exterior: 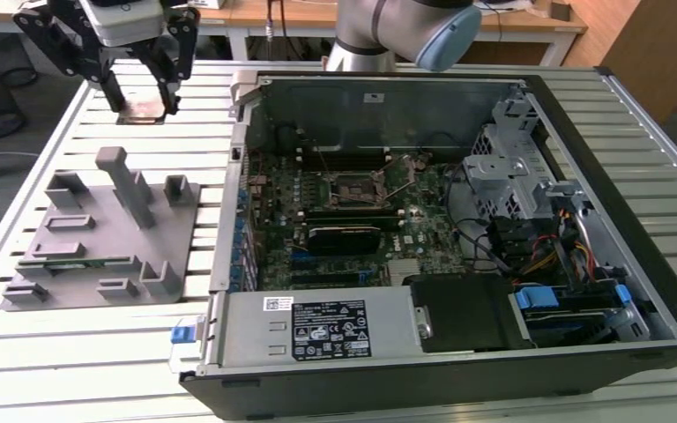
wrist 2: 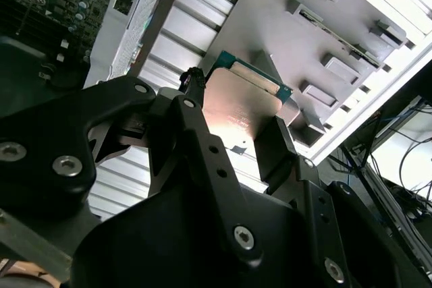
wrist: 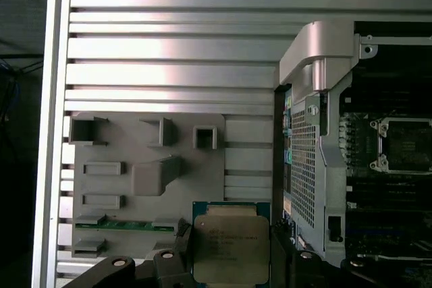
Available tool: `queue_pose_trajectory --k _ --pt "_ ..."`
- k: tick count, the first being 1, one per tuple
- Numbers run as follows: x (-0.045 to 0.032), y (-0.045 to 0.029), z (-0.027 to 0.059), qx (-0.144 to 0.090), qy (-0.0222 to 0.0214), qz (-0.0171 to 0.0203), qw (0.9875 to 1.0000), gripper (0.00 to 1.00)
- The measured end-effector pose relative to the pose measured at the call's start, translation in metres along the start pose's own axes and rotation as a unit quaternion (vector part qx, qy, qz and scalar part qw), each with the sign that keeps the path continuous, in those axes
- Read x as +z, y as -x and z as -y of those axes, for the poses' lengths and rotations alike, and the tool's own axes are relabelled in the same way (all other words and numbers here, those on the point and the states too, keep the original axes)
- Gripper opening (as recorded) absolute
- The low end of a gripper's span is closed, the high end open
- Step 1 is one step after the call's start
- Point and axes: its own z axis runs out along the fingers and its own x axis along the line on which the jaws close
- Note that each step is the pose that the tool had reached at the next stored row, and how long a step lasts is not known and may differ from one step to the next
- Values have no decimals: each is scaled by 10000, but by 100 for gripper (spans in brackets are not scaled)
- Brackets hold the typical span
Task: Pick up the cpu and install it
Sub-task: 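Pick up the cpu and move it towards the insertion slot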
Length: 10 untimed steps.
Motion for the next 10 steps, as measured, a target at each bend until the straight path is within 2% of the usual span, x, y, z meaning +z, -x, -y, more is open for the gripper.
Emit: queue_pose_trajectory --k 10 --pt "-7 180 2 1 0 -23 10000 54"
